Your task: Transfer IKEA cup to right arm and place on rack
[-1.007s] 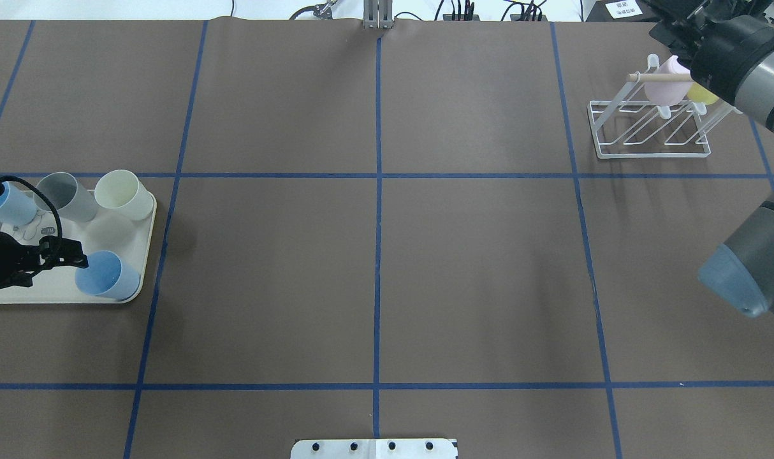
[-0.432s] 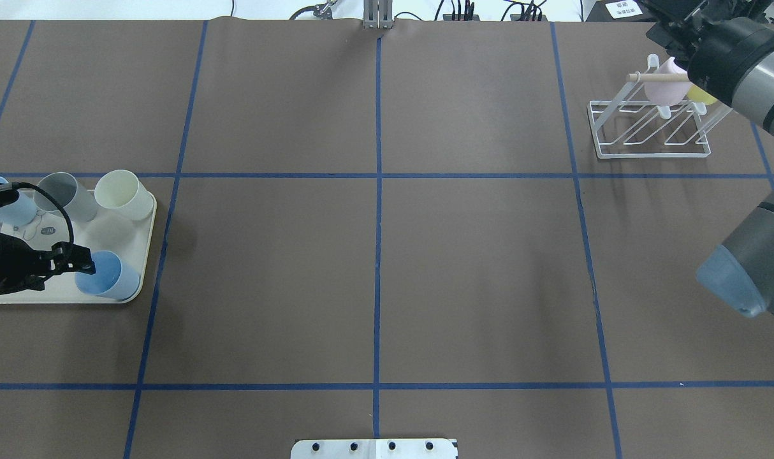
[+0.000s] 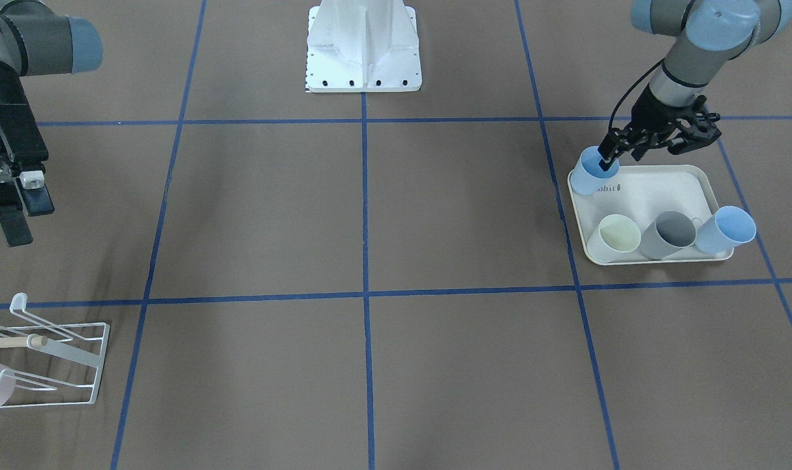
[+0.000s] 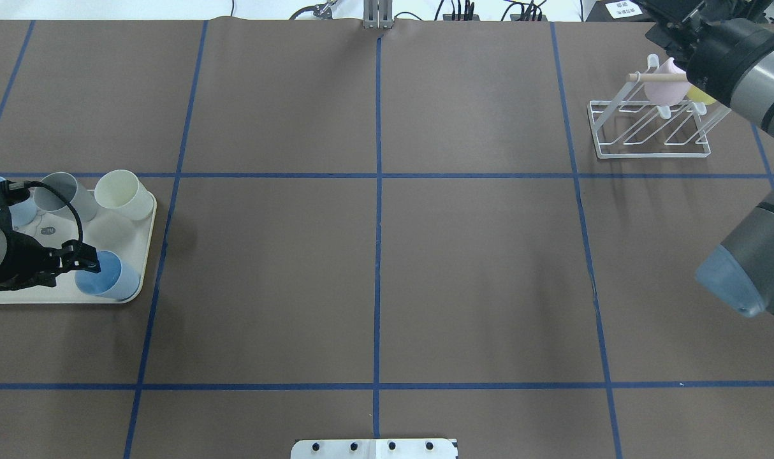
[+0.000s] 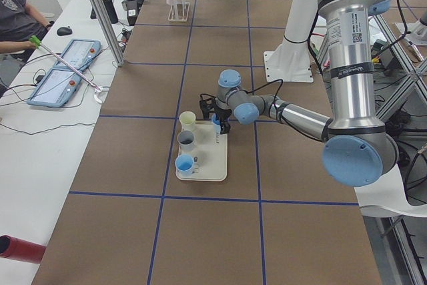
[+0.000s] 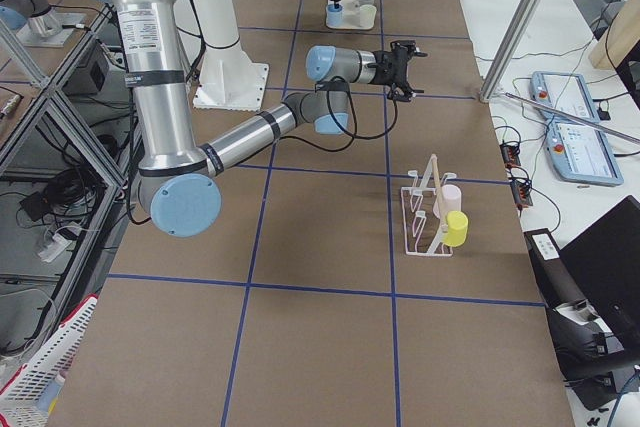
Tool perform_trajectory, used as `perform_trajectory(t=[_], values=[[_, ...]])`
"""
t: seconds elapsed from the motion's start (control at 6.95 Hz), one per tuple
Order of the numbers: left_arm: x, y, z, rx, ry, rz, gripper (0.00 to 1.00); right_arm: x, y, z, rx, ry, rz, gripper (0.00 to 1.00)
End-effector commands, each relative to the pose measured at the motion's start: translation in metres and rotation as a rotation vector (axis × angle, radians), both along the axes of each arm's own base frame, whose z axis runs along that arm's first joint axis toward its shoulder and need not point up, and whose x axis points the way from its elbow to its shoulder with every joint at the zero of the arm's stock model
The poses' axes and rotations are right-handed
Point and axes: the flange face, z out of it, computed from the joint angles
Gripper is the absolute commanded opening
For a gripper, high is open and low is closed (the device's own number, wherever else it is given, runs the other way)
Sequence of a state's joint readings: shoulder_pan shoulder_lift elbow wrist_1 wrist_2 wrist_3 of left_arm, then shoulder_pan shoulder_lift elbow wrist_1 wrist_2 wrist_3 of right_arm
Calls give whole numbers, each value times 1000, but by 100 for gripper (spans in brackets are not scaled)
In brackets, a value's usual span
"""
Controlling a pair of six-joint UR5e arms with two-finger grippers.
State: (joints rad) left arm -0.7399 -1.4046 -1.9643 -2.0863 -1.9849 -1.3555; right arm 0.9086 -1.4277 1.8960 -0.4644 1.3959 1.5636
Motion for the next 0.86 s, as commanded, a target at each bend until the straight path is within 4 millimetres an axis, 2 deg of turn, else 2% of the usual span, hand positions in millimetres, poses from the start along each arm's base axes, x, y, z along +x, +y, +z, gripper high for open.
perform_trajectory(t=[0.0,0.29,0.43,0.58,0.72], values=[[4,0,1,-3,2,13,54,-4,0,2,-2,4,-5,100],[12,6,4,-7,-3,33,28,-5,-1,3,-3,6,-7,100],[12,6,2,-5,1,34,10,-6,0,3,-3,6,-8,100],[8,6,-6,4,12,26,0,-8,1,1,1,4,-13,100],[-11,18,-20,-12,39,36,0,-8,0,0,2,3,-13,100]])
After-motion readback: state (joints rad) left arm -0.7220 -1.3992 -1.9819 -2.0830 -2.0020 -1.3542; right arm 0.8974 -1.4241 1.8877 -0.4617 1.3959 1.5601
